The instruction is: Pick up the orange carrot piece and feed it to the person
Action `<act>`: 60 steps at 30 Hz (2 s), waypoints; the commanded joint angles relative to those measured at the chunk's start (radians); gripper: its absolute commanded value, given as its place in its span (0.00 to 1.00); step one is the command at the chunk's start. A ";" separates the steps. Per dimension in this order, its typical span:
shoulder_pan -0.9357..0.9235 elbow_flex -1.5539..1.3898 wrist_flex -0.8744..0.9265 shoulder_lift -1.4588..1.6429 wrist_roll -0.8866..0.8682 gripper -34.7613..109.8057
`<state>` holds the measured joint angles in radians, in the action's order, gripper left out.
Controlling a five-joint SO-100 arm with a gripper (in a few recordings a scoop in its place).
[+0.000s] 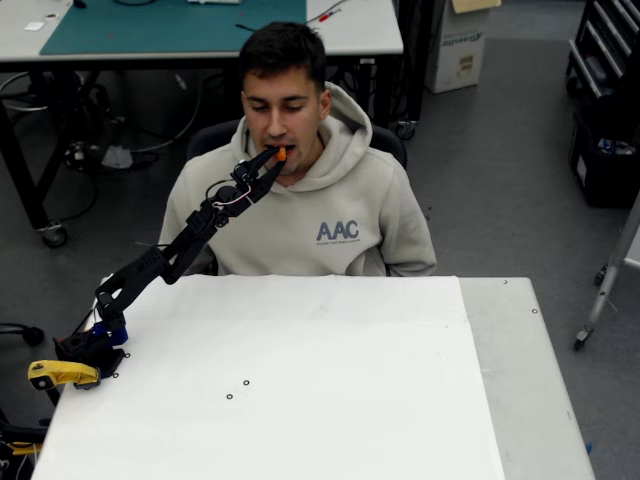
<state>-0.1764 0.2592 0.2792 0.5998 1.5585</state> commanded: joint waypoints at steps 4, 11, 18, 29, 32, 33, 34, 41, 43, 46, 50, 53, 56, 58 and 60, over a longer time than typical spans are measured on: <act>-0.124 0.054 -0.032 0.052 0.002 0.34; -0.164 0.054 -0.032 0.052 0.000 0.34; -0.163 0.054 -0.032 0.052 0.000 0.34; -0.164 0.054 -0.032 0.052 0.000 0.24; -0.164 0.054 -0.032 0.052 0.000 0.22; -0.164 0.054 -0.032 0.052 0.000 0.22; -0.164 0.054 -0.032 0.052 0.000 0.22; -0.164 0.054 -0.020 0.052 -0.087 0.22; -0.164 0.054 -0.018 0.058 -0.176 0.22; -0.166 0.054 -0.017 0.066 -0.299 0.22; -0.166 0.052 0.018 0.067 -0.407 0.22; -0.181 0.052 0.126 0.083 -0.453 0.22; -0.186 0.052 0.265 0.137 -0.500 0.22; -0.186 0.052 0.359 0.175 -0.558 0.22; -0.186 0.052 0.448 0.219 -0.638 0.22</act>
<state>-0.3513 0.2608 0.5967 0.6121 1.0124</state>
